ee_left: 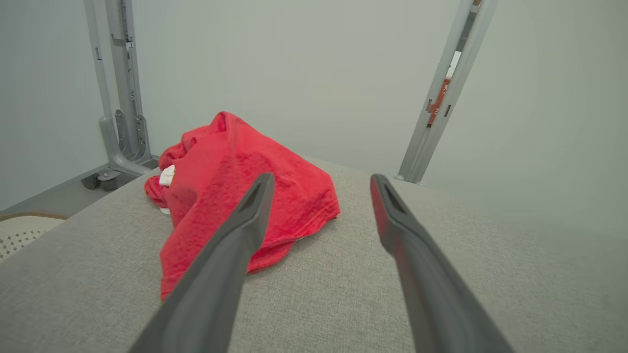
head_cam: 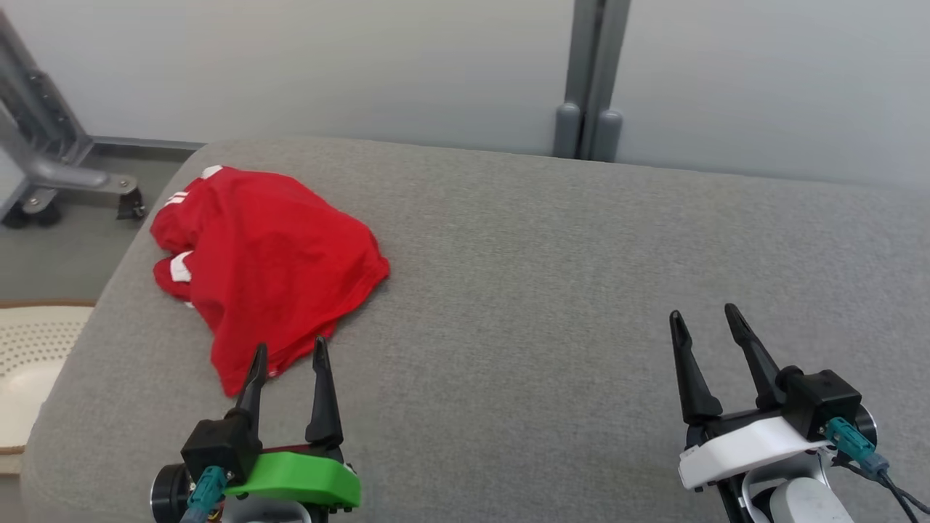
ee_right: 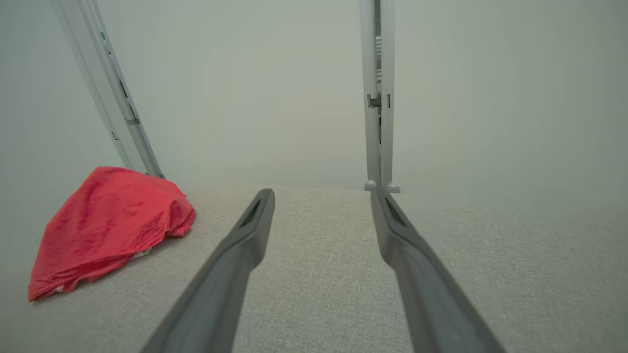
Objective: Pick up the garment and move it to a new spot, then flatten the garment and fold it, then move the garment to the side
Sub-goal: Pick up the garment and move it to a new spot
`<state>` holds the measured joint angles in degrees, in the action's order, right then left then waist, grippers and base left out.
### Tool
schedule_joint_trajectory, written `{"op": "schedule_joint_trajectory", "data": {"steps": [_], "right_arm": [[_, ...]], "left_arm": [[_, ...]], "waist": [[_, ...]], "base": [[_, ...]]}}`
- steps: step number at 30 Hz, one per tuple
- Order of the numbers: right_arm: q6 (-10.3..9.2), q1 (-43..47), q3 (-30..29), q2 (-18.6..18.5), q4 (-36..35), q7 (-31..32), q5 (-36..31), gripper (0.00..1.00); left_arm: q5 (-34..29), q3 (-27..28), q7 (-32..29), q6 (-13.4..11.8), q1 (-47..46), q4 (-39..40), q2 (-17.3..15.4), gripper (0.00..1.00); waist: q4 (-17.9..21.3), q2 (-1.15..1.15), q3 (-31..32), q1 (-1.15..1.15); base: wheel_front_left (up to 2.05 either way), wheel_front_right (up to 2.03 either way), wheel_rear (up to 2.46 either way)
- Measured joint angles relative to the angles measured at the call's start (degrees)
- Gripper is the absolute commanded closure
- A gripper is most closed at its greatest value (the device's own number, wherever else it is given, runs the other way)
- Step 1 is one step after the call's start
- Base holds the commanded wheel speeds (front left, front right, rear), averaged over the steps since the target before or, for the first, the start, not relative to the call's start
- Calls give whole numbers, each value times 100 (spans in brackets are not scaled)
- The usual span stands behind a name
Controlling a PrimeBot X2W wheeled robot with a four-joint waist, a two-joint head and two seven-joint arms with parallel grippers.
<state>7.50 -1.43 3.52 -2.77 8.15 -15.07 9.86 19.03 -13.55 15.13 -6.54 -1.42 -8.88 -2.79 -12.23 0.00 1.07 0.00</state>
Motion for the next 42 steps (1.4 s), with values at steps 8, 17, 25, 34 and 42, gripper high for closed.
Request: {"op": "schedule_joint_trajectory", "data": {"steps": [8, 17, 25, 34, 42], "right_arm": [[0, 0, 202, -1, 43, 0, 79, 0], [0, 1, 309, 0, 81, 0, 161, 0], [0, 0, 381, 0, 108, 0, 238, 0], [0, -68, 386, 2, 23, 0, 21, 0], [2, -372, 132, -154, -367, 0, -392, 0]], "left_arm": [[-131, 149, 0, 36, 23, -43, 0, 0], [-174, 194, 0, 82, 97, -36, -1, 0], [-205, 234, 0, 45, 165, -35, -1, 0], [-197, 454, 1, -77, 68, -36, -2, 0], [-489, 387, 3, 38, -894, -619, -11, 0]], "waist": [[-740, 0, 8, 0], [-1401, 0, 4, 0], [-1551, 0, -18, 0], [-1386, 0, -201, 0], [-1234, 0, -800, 0]], "base": [[0, 0, 0], [0, 0, 0], [0, 0, 0], [0, 0, 0], [0, 0, 0]]}}
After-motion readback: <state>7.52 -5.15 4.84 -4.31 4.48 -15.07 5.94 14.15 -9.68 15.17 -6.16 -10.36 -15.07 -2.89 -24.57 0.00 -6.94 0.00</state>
